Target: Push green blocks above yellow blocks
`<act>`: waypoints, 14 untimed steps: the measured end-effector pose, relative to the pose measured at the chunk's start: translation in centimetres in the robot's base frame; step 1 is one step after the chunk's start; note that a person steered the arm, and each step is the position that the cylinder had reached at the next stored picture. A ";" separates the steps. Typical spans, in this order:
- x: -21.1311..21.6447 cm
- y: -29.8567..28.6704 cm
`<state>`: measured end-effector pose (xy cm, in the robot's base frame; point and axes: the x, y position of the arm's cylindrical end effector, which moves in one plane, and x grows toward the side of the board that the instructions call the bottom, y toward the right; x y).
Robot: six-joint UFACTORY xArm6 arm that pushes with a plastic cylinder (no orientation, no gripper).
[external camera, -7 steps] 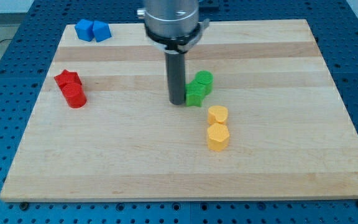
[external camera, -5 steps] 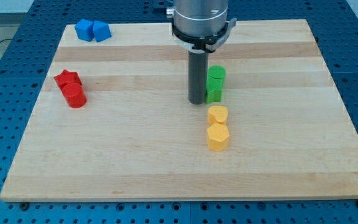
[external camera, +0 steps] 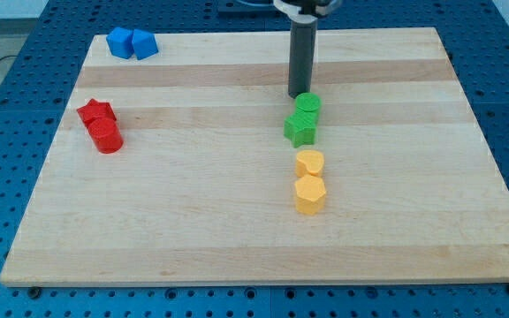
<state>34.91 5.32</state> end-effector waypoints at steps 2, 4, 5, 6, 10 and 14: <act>1.8 0.0; 3.2 0.0; 3.4 0.0; 2.8 -1.5; 10.3 -3.6; 4.4 -4.8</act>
<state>39.31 0.51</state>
